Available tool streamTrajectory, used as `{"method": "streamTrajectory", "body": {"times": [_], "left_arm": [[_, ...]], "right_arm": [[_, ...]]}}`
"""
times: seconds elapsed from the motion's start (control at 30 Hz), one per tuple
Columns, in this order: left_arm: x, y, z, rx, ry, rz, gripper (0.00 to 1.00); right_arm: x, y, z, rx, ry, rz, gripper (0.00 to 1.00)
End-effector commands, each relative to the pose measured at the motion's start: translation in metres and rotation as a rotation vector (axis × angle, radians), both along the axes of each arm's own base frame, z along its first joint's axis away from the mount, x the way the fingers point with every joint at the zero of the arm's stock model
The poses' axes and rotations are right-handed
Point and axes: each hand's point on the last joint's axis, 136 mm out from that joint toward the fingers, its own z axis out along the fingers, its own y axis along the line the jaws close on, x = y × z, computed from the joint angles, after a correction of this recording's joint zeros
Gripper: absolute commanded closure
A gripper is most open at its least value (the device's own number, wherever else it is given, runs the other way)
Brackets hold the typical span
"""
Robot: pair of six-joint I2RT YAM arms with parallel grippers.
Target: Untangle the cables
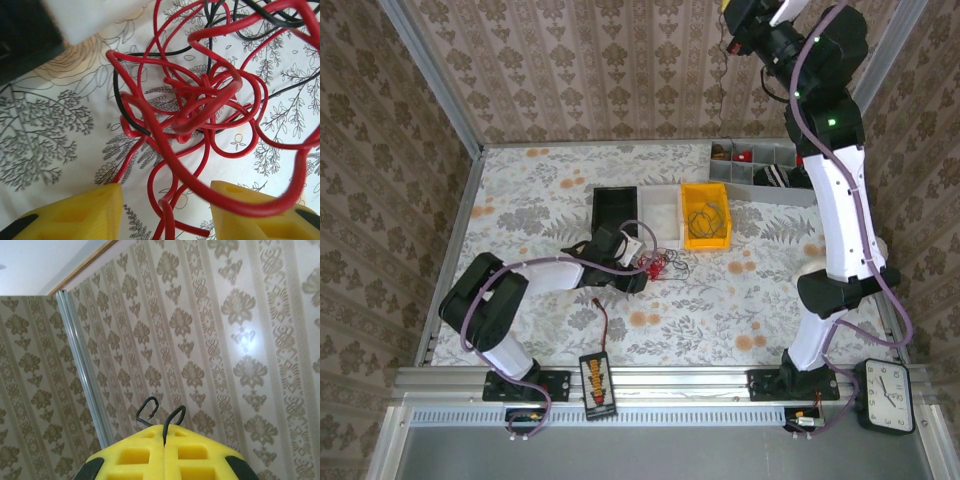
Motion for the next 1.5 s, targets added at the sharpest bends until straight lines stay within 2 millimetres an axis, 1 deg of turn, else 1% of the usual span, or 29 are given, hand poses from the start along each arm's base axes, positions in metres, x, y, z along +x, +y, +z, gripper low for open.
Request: {"method": "streamTrajectory", "body": {"times": [0.0,0.1,0.23,0.33,0.37,0.5,0.6,0.7,0.97,1.07,1.3,1.47], "left_arm": [[0.009,0.003,0.014,-0.018,-0.052,0.046,0.50],[0.014,0.003,0.021,-0.027,-0.080,0.061,0.49],[0.019,0.005,0.027,-0.047,-0.101,0.090,0.49],[0.020,0.006,0.030,-0.056,-0.108,0.105,0.49],[0.021,0.006,0.030,-0.057,-0.110,0.111,0.49],[0.021,0.013,0.028,-0.046,-0.116,0.128,0.48],[0.021,0.016,0.026,-0.044,-0.112,0.139,0.48],[0.022,0.018,0.024,-0.044,-0.111,0.147,0.48],[0.026,0.020,0.023,-0.056,-0.110,0.175,0.48],[0.026,0.021,0.023,-0.057,-0.109,0.179,0.48],[0.024,0.020,0.021,-0.059,-0.099,0.178,0.48],[0.026,0.020,0.021,-0.057,-0.096,0.178,0.48]], "right_arm": [[0.001,0.014,-0.011,-0.049,0.015,0.014,1.00],[0.004,0.018,-0.017,-0.073,0.023,0.007,1.00],[0.013,0.025,-0.034,-0.109,0.062,0.004,1.00],[0.019,0.037,-0.058,-0.139,0.112,0.016,1.00],[0.021,0.043,-0.069,-0.156,0.130,0.020,1.00],[0.021,0.062,-0.108,-0.196,0.184,0.038,1.00],[0.021,0.071,-0.133,-0.204,0.229,0.053,1.00],[0.024,0.073,-0.157,-0.209,0.280,0.055,1.00],[0.032,0.072,-0.221,-0.247,0.412,0.029,1.00],[0.034,0.072,-0.254,-0.269,0.481,0.024,1.00],[0.035,0.078,-0.353,-0.326,0.696,0.025,1.00],[0.032,0.093,-0.416,-0.376,0.829,0.052,1.00]]}}
